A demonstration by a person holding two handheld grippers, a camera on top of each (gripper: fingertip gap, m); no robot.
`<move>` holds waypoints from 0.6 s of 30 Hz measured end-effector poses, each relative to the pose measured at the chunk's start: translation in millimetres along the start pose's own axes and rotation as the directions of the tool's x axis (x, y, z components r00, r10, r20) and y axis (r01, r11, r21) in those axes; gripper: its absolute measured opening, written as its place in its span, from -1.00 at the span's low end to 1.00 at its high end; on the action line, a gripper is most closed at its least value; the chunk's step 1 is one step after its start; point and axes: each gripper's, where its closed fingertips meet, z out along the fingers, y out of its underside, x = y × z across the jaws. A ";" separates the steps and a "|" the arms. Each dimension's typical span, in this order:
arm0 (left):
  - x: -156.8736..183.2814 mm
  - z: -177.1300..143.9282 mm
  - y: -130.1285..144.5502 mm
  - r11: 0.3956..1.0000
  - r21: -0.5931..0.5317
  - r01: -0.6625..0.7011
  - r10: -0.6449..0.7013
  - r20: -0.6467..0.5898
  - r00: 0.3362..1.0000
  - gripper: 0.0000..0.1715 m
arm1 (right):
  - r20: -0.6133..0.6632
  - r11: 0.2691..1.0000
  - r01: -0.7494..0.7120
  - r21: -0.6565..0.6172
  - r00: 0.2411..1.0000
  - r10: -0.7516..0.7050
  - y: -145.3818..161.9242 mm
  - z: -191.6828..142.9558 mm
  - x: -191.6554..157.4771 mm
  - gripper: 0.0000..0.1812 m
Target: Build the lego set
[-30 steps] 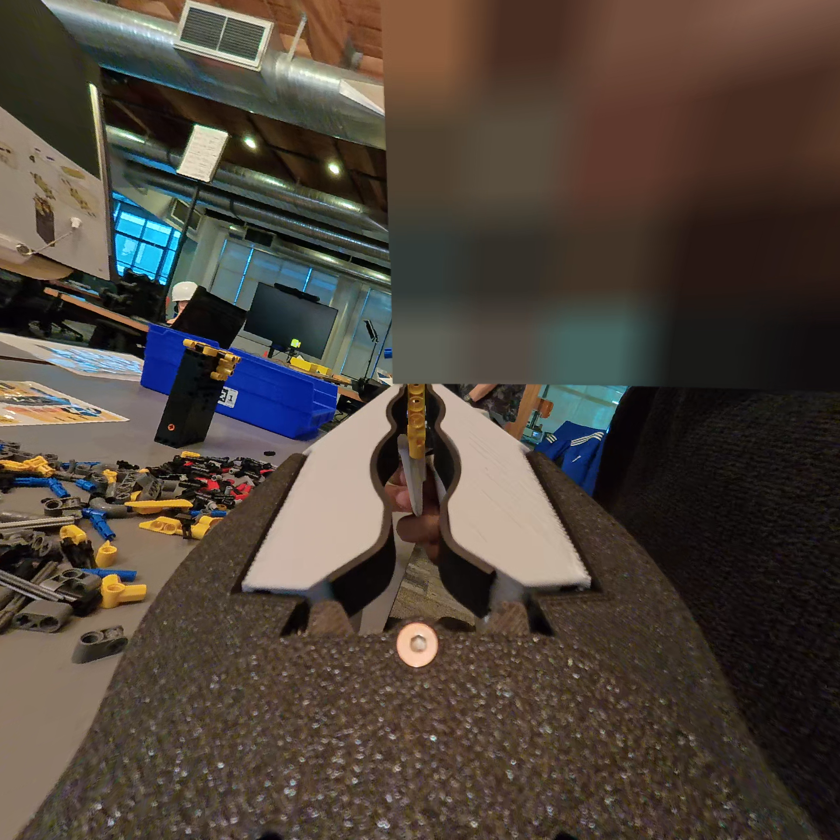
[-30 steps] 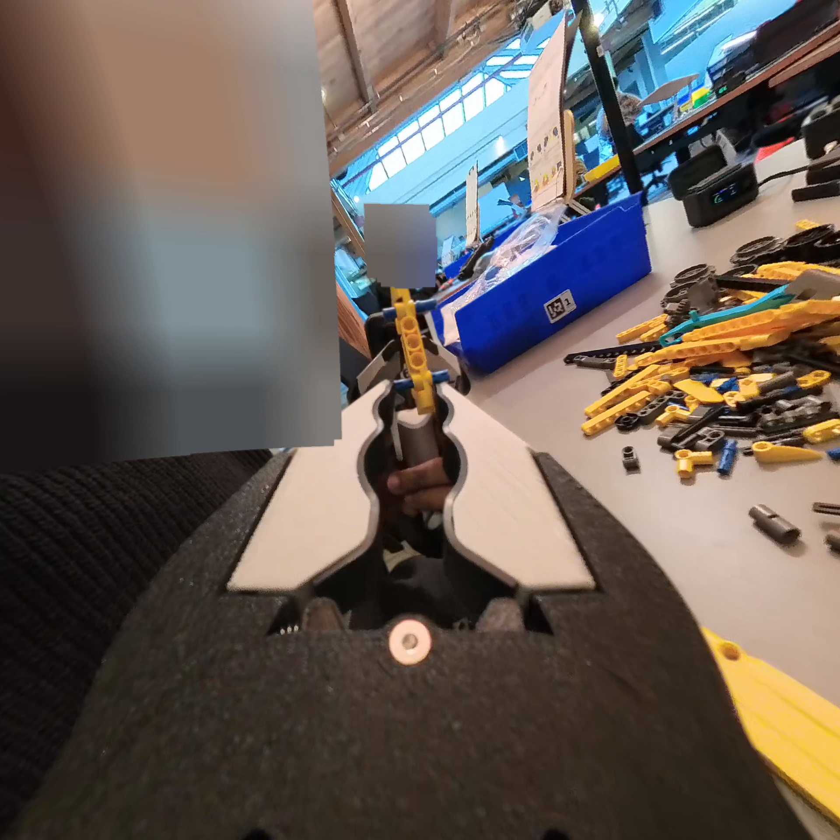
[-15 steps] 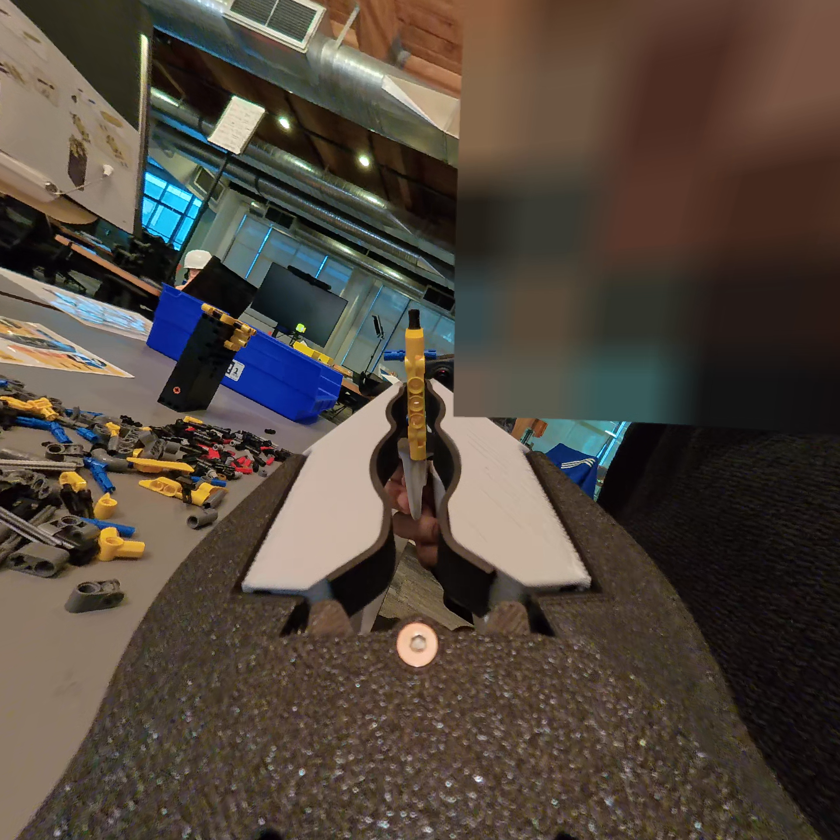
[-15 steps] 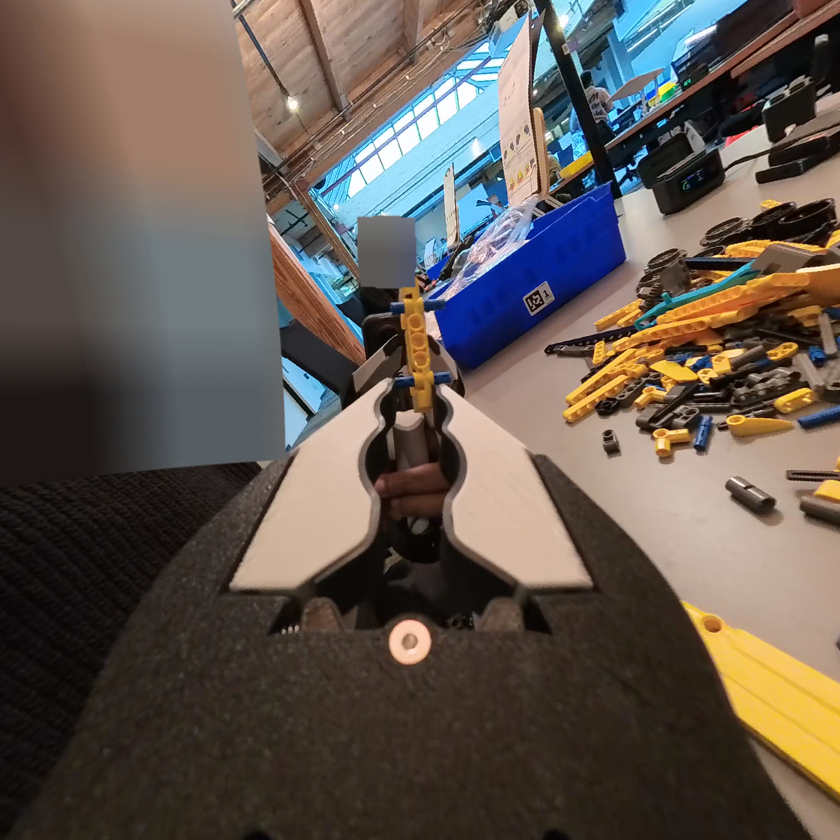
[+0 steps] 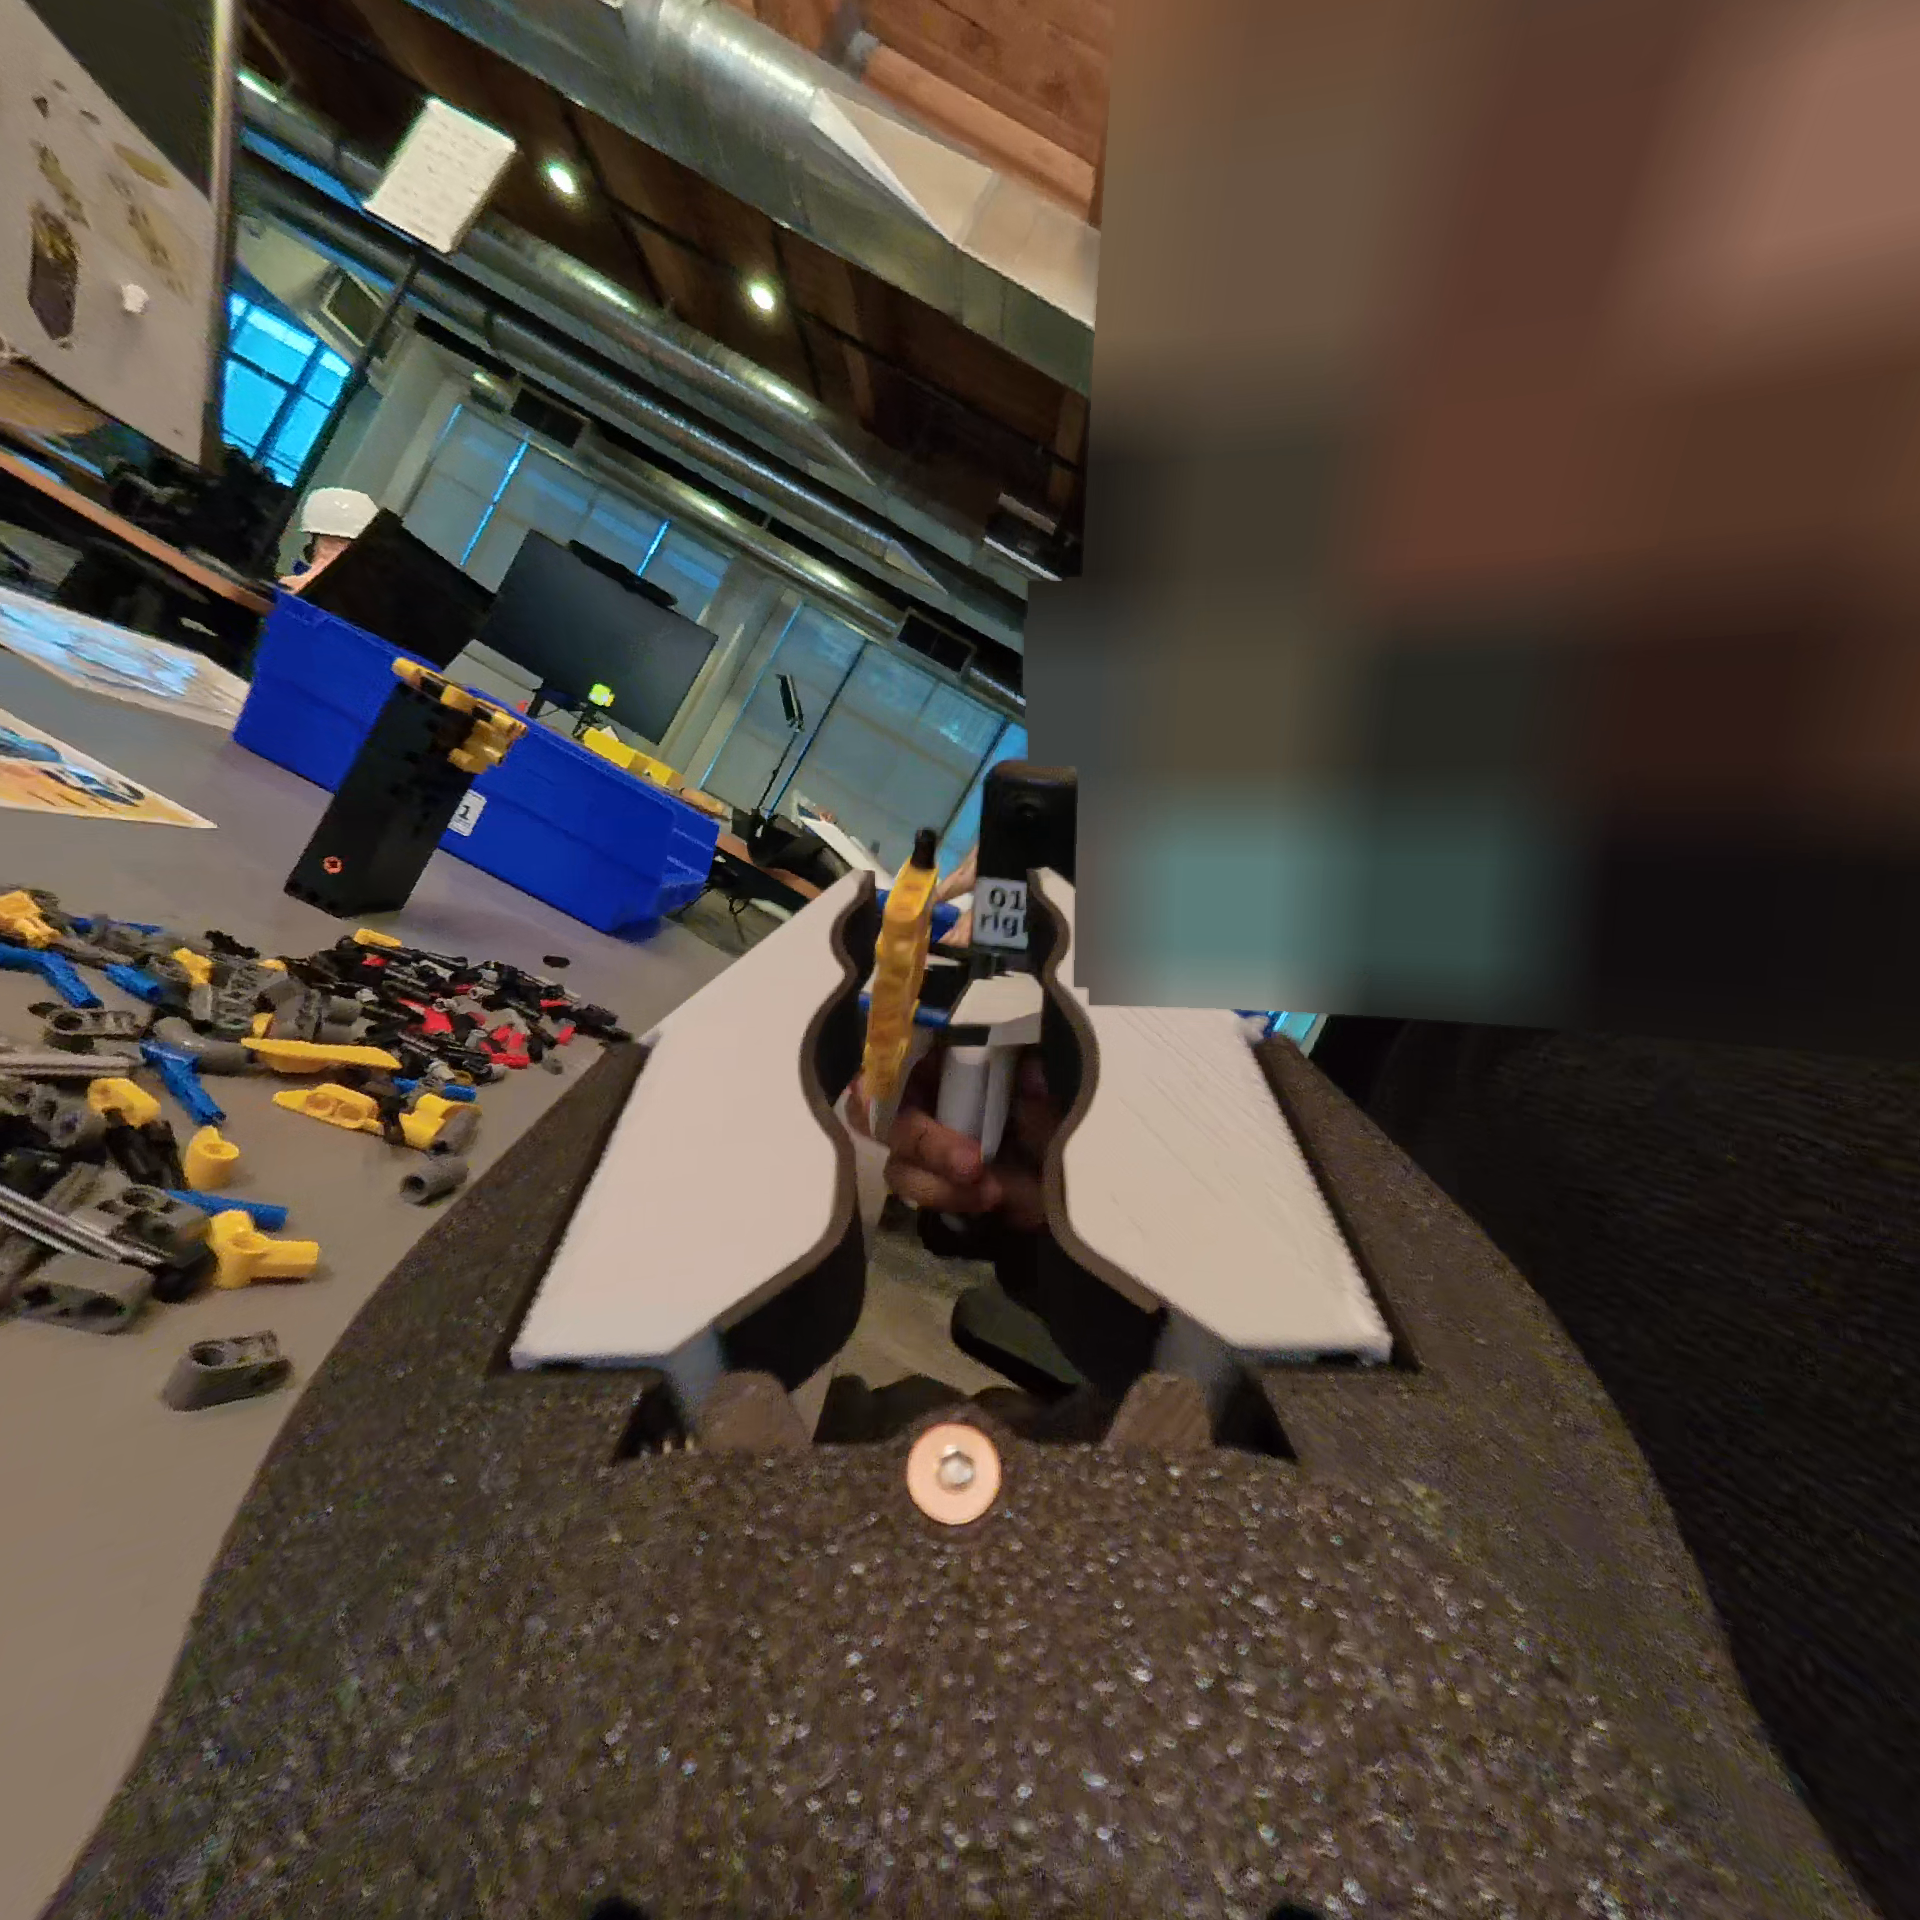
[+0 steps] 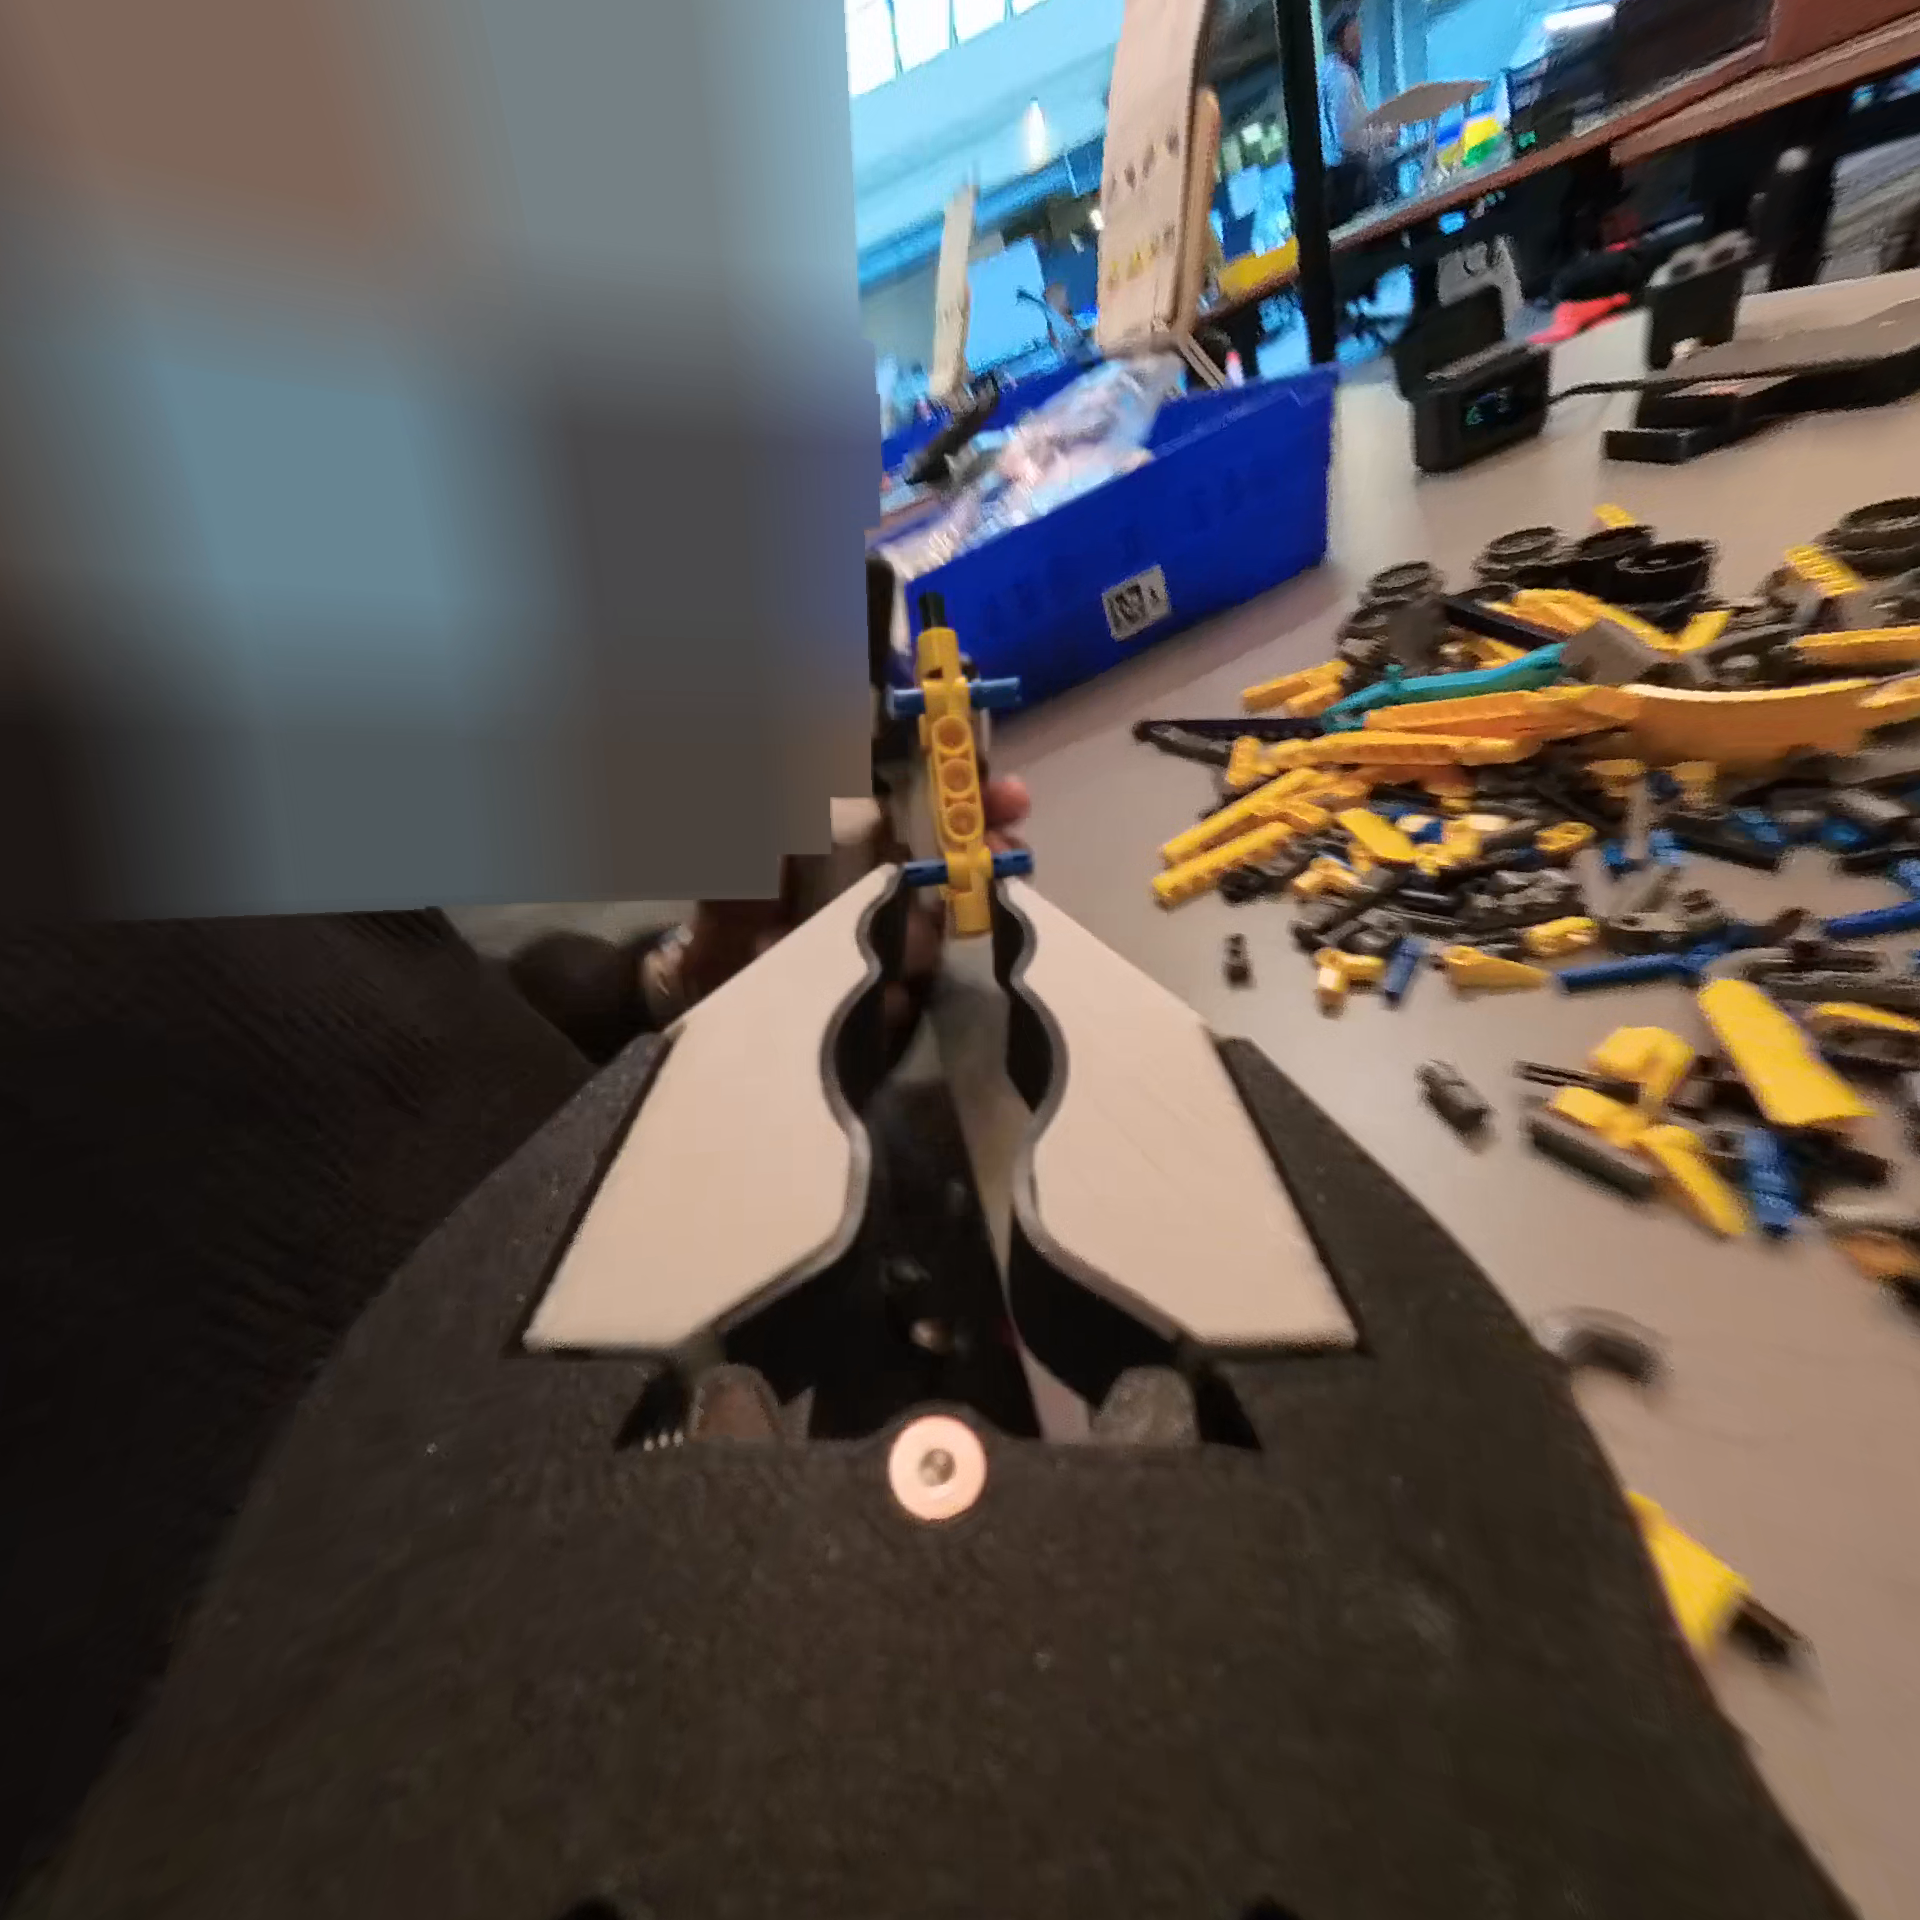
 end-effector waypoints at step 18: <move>-28.3 -14.7 73.2 0.589 -0.684 -0.431 0.594 0.004 0.805 -0.61 | 0.016 0.760 0.398 -0.513 0.890 -0.455 67.1 -5.5 23.0 -0.82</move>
